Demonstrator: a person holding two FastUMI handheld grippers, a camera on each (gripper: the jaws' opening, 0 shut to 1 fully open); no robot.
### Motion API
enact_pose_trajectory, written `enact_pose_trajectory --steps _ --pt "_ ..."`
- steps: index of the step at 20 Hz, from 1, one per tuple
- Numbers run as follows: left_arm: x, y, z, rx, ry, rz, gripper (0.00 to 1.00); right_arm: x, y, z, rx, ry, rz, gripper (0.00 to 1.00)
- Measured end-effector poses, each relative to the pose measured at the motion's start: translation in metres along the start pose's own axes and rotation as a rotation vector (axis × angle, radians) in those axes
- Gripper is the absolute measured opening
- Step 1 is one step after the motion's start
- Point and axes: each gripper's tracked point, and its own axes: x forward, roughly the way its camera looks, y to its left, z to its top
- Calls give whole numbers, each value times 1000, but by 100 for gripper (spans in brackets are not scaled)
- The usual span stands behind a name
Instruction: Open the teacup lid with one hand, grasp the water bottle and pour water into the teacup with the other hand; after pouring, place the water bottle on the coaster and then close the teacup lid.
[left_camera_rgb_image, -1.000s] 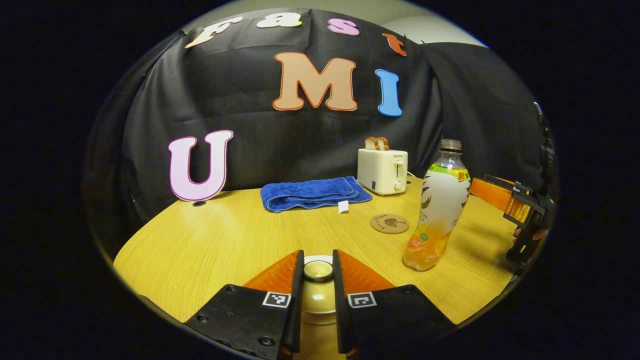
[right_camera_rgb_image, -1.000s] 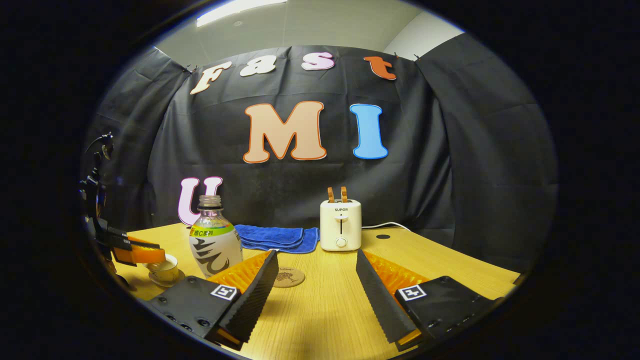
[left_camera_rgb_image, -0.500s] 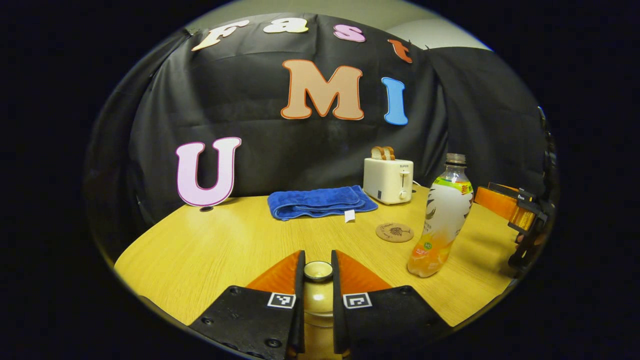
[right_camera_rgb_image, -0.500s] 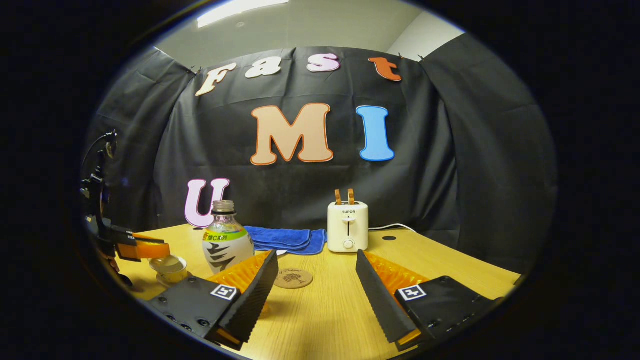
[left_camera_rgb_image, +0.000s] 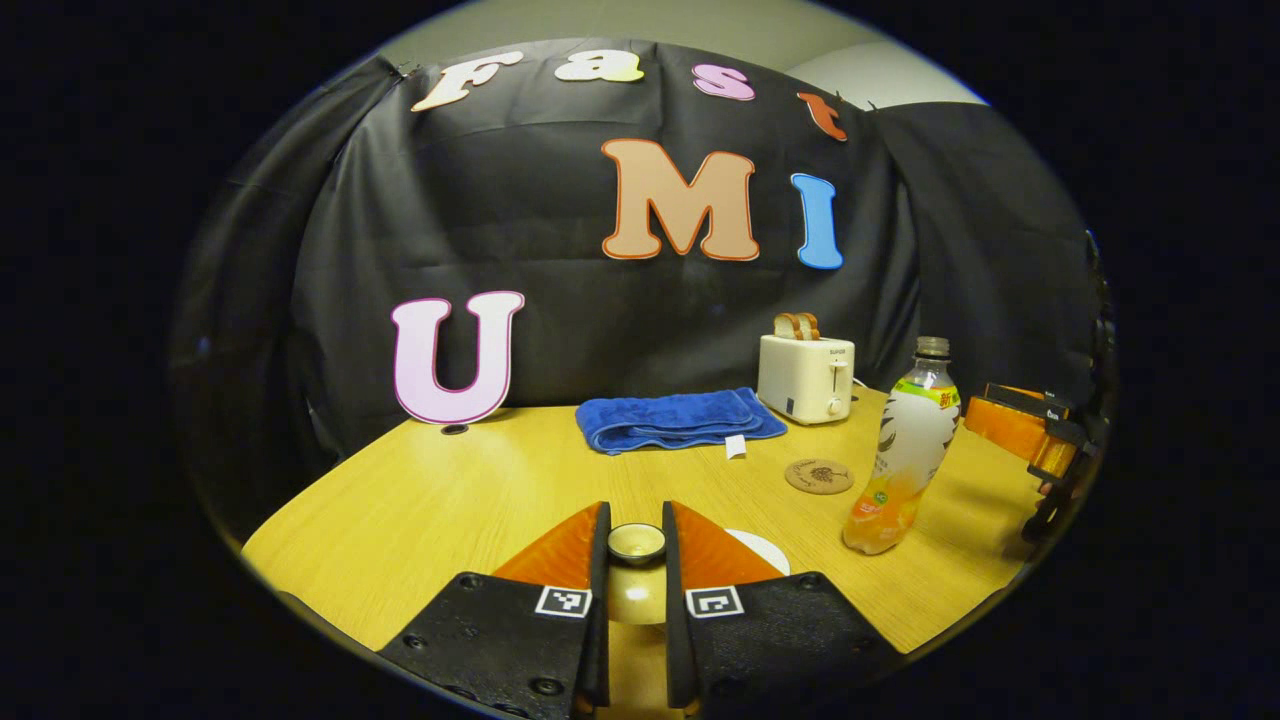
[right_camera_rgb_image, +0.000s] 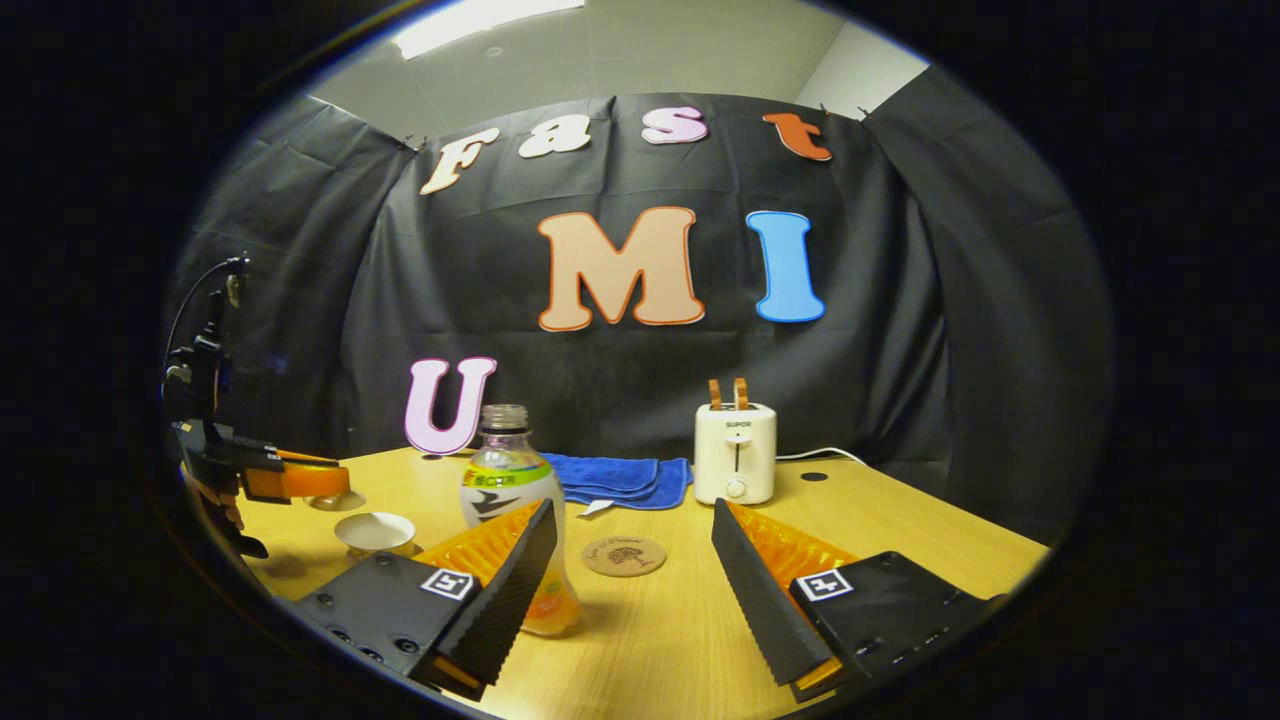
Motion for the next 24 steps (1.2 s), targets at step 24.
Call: enact_pose_trajectory --steps 24 --pt "-36 58 4 -24 -35 120 19 28 74 -82 -28 271 153 100"
